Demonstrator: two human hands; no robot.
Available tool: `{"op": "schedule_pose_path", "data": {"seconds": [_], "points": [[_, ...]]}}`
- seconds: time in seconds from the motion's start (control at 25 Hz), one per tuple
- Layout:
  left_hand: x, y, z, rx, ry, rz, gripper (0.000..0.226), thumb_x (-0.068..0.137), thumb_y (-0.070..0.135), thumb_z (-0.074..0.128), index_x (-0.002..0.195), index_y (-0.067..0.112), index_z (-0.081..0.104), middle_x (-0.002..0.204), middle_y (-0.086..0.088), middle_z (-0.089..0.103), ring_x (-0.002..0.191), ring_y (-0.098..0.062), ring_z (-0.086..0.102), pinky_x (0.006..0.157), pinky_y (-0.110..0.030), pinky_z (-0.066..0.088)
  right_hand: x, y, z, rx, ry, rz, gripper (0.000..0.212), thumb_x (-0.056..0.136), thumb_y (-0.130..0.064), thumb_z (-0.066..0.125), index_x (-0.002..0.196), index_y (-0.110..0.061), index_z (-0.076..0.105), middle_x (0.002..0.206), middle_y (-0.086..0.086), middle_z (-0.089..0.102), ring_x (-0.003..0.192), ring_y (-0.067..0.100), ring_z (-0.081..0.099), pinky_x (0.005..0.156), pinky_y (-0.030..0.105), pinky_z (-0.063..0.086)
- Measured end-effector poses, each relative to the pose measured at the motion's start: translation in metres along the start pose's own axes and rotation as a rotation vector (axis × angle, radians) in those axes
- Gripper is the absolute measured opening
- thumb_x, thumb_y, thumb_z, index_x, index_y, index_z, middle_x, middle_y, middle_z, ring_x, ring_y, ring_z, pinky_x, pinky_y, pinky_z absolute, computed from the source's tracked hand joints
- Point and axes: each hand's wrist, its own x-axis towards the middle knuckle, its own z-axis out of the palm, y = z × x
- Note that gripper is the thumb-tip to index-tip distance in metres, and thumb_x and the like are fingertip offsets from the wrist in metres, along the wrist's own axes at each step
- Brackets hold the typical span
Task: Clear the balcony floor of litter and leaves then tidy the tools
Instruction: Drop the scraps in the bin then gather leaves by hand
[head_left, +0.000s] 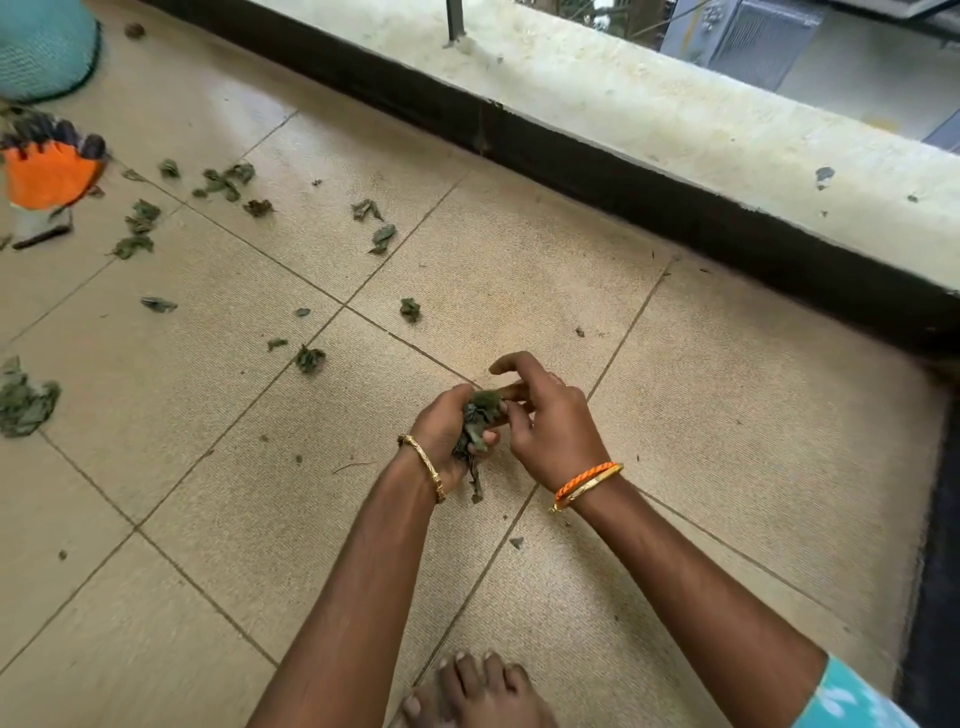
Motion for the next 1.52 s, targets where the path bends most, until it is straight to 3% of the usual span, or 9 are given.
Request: {"op": "schedule_pose_path", "data": {"seconds": [0.2,0.44,0.52,0.64,0.92,1.16,1.32,1.44,1.52], "points": [[-0.011,-0.002,-0.004,0.052,0.095,0.025,0.033,0.098,0.020,0.034,0.068,0.012,0.045,0.050,0.000,0.048,0.029,-0.007,0.033,0.031,-0.011,0.023,0.002,0.012,-0.020,0.022,-0.043,-0.040,0.035,0.086,0.005,0.046,0.106,-0.017,0.066,0.118,0.002,0.062,0.113,0.014,0.054,0.095,0.026,0.043],[-0.026,0.001,-0.033,-0.003,0.208,0.032,0.028,0.084,0.022,0.040,0.057,0.016,0.037,0.043,0.003,0.036,0.029,-0.010,0.025,0.035,-0.010,0.017,-0.023,0.059,-0.009,-0.373,-0.239,-0.001,0.054,0.089,-0.014,0.059,0.140,-0.015,0.041,0.147,0.015,0.033,0.137,0.033,0.025,0.112,0.040,0.022],[-0.028,-0.003,-0.044,-0.004,0.229,0.033,0.029,0.087,0.025,0.046,0.060,0.017,0.036,0.042,0.004,0.036,0.029,-0.009,0.026,0.034,-0.010,0.018,-0.052,0.062,0.018,-0.426,-0.147,-0.143,0.050,0.083,0.003,0.062,0.131,-0.008,0.052,0.141,0.020,0.042,0.132,0.038,0.036,0.110,0.046,0.029],[-0.029,-0.009,-0.060,-0.064,0.252,0.023,0.027,0.090,0.020,0.046,0.067,0.017,0.033,0.042,0.004,0.037,0.029,-0.008,0.029,0.033,-0.010,0.020,-0.063,0.063,0.033,-0.381,0.014,-0.270,0.033,0.074,0.011,0.061,0.104,0.000,0.068,0.111,0.017,0.066,0.103,0.038,0.060,0.086,0.047,0.052],[-0.035,-0.022,-0.084,0.064,0.195,0.030,0.035,0.099,0.028,0.042,0.072,0.010,0.056,0.046,0.004,0.043,0.030,-0.006,0.031,0.035,-0.011,0.023,-0.032,-0.016,0.043,0.135,0.038,-0.070,0.017,0.077,0.003,0.068,0.086,-0.010,0.072,0.085,0.003,0.072,0.076,0.007,0.067,0.071,0.015,0.052],[-0.031,-0.019,-0.096,0.172,0.373,0.148,0.037,0.094,0.038,0.053,0.067,0.014,0.059,0.049,0.002,0.054,0.036,-0.010,0.045,0.040,-0.019,0.033,-0.026,-0.050,0.092,0.025,-0.107,-0.186,0.018,0.081,0.000,0.060,0.097,-0.009,0.059,0.081,0.009,0.067,0.077,0.024,0.065,0.071,0.041,0.054],[-0.030,-0.011,-0.103,0.070,0.429,0.153,0.032,0.096,0.024,0.049,0.067,0.012,0.053,0.048,0.001,0.050,0.031,-0.008,0.041,0.035,-0.014,0.030,-0.006,-0.034,0.083,-0.093,-0.010,-0.217,0.016,0.085,-0.010,0.056,0.098,-0.011,0.065,0.102,0.006,0.065,0.108,0.025,0.053,0.094,0.029,0.036],[-0.034,-0.001,-0.109,0.018,0.450,0.147,0.031,0.096,0.022,0.047,0.066,0.014,0.046,0.051,0.000,0.047,0.030,-0.008,0.038,0.035,-0.012,0.028,0.010,-0.005,0.078,-0.316,-0.085,-0.064,0.052,0.087,-0.030,0.062,0.131,-0.007,0.048,0.140,0.017,0.040,0.135,0.032,0.028,0.112,0.040,0.025],[-0.037,0.002,-0.114,-0.001,0.467,0.143,0.032,0.093,0.027,0.048,0.063,0.016,0.043,0.051,0.001,0.045,0.031,-0.009,0.036,0.037,-0.014,0.026,0.002,0.002,0.090,-0.331,-0.176,-0.127,0.062,0.087,-0.033,0.062,0.138,-0.005,0.040,0.145,0.021,0.032,0.137,0.035,0.025,0.113,0.045,0.025]]}}
